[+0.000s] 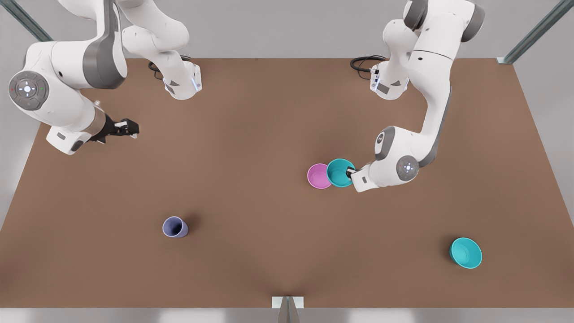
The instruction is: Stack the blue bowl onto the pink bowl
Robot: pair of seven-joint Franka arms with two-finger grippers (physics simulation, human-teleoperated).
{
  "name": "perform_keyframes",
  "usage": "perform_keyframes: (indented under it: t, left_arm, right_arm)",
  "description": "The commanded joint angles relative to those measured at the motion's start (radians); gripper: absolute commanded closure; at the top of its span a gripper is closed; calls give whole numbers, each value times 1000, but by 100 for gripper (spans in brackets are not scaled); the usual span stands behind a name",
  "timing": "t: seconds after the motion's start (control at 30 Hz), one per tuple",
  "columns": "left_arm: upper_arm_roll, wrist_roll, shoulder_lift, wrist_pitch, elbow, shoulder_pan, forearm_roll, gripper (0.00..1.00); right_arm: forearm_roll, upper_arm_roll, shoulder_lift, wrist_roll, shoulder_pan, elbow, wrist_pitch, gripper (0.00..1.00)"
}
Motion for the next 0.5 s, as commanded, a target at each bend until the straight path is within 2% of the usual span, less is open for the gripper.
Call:
perform_keyframes:
  t: [0.0,0.13,0.47]
  left_arm:
    - [-2,-421,46,2,50,-17,-3,79]
    - [-2,-457,119,-15,66,-75,-3,79]
    - [-9,-464,142,-35,66,-107,18,79]
  right_arm:
    - [-1,-1,4,-67,2,3,1,0]
    - [1,-1,5,-67,2,1,-1,0]
    - [8,-1,7,-67,1,0,-1,0]
